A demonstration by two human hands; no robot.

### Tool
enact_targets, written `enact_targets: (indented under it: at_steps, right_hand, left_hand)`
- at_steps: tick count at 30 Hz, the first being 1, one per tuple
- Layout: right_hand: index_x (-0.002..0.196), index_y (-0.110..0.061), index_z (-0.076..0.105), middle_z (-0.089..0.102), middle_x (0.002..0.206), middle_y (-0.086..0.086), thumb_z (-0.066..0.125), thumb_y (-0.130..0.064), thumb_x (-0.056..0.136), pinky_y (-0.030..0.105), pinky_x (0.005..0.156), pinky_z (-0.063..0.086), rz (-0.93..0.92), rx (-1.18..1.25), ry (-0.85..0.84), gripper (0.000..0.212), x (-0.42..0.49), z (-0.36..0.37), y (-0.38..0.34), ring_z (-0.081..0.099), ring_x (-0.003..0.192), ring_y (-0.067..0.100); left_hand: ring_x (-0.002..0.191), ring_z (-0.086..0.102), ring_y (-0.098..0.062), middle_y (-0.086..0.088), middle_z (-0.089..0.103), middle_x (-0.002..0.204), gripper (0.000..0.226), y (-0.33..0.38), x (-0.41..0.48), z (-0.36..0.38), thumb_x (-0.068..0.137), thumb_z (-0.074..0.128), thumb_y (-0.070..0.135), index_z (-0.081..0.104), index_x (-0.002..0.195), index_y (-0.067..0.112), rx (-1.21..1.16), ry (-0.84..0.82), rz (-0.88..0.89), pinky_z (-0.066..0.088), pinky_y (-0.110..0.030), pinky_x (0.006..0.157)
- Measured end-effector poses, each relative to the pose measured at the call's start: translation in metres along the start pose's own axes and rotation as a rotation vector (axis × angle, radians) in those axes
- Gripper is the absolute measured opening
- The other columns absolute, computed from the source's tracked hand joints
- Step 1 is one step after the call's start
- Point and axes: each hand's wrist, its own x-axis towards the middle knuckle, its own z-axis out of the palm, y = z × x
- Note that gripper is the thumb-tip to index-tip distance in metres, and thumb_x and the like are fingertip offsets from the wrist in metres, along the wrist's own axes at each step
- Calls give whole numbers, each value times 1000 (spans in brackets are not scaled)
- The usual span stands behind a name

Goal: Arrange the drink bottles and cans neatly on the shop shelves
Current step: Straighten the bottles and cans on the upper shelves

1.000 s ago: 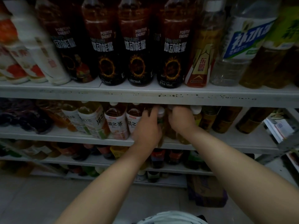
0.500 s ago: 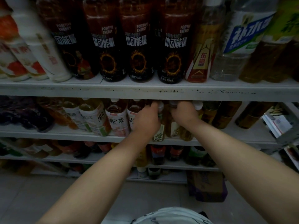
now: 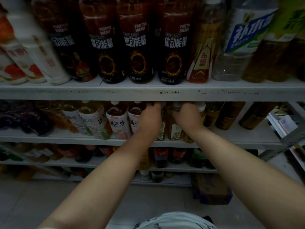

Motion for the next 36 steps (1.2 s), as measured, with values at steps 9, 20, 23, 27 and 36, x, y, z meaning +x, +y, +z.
enact_targets:
  at_steps: [9,20,23,27,36]
  right_hand:
    - [109,-19,55,50,99,-10,63,-23,86,11,74,37,113,136,301,25,-88,11,74,54,95,8]
    - [108,-13,50,64,107,10,67,-51,80,32,71,44,463,33,60,50,-65,39,116,60,99,31]
    - [101,-15,50,63,99,7,67,-63,73,30,64,42,444,-85,84,59,-62,40,118,62,91,28]
    - [87,-15,49,65,89,7,63,-64,75,28,57,39,344,-255,113,52,-60,41,124,63,81,28]
    - [115,-19,53,67,94,6,56,-46,88,27,58,39,247,-180,169,38,-76,33,121,64,80,25]
  left_hand:
    - [87,62,-34,-15,54,106,53,-1,-11,3,84,64,20,32,125,17,150,-8,-14,38,-34,57]
    - [82,64,-32,-12,65,94,34,7,4,5,83,66,18,51,114,18,157,-54,-48,45,-34,58]
    - [84,64,-32,-12,64,97,37,9,4,4,83,66,16,53,117,19,155,-43,-22,42,-33,58]
    - [84,63,-32,-13,61,101,37,13,3,-3,82,68,23,54,116,21,216,-38,8,43,-33,56]
    - [82,56,-32,-11,61,86,53,24,-10,0,65,75,51,64,99,12,451,257,262,44,-37,70]
